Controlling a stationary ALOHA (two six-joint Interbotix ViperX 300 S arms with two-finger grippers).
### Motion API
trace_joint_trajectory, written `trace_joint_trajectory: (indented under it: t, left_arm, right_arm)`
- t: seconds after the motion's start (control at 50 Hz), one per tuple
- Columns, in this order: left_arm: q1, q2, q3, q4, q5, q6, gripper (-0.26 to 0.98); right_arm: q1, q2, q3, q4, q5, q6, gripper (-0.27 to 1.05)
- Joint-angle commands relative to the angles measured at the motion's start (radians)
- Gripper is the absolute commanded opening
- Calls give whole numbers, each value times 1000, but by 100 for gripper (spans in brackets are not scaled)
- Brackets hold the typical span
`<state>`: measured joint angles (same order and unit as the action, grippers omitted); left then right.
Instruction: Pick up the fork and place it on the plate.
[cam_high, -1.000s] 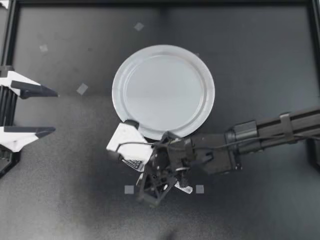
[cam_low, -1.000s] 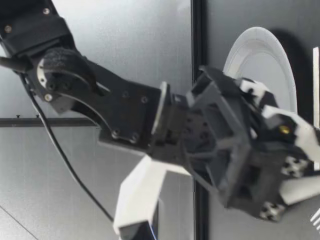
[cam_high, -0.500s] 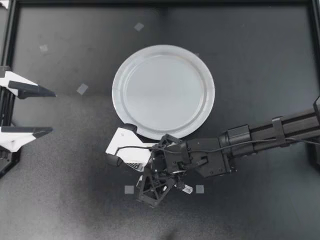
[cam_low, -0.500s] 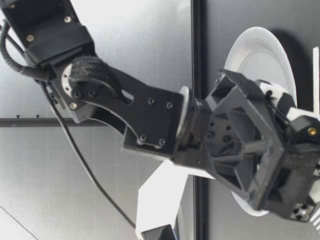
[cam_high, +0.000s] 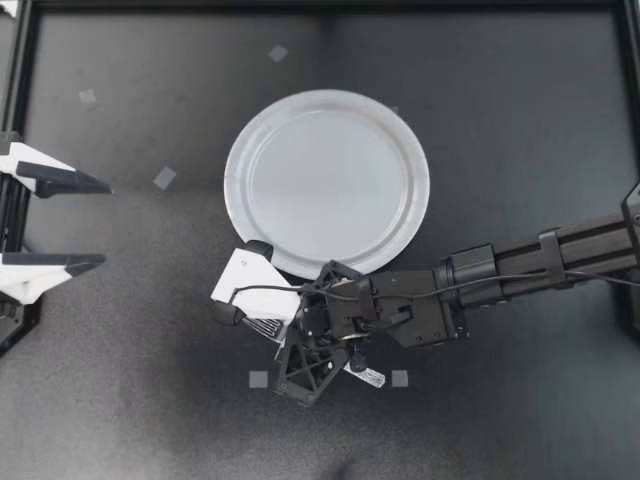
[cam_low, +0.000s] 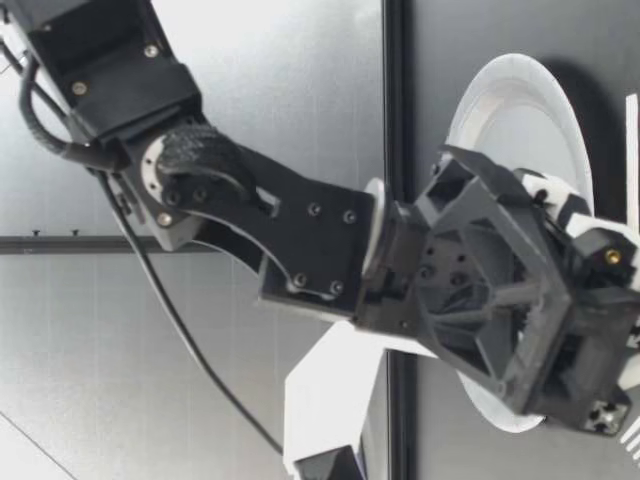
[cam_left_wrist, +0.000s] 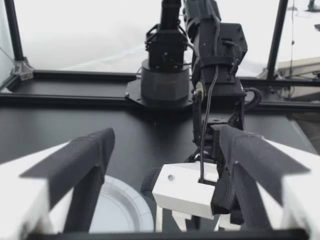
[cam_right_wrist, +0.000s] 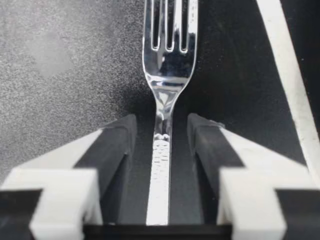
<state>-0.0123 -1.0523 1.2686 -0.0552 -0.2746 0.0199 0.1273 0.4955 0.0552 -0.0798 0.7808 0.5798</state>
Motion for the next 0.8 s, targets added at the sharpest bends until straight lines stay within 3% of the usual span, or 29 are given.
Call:
trace_joint_trajectory:
  t: [0.0,0.12,0.4,0.56,0.78]
  left_arm:
    - [-2,5,-9,2,-9,2,79]
    - [-2,5,-3,2,-9,2,79]
    - [-2,5,11,2,-9,2,79]
    - [-2,6,25,2,-32,-3,79]
    - [-2,37,87,2,-198,-2,80]
  right_arm:
    - [-8,-15,-25,-2,-2,0,44]
    - [-8,-18,-25,-2,-3,0,36]
    - [-8,-78,-49,-66,-11,2,-3]
    - [-11,-225,-133,-209,-11,-20,-3]
    - [-11,-407,-229,-414,-150,-95,-3]
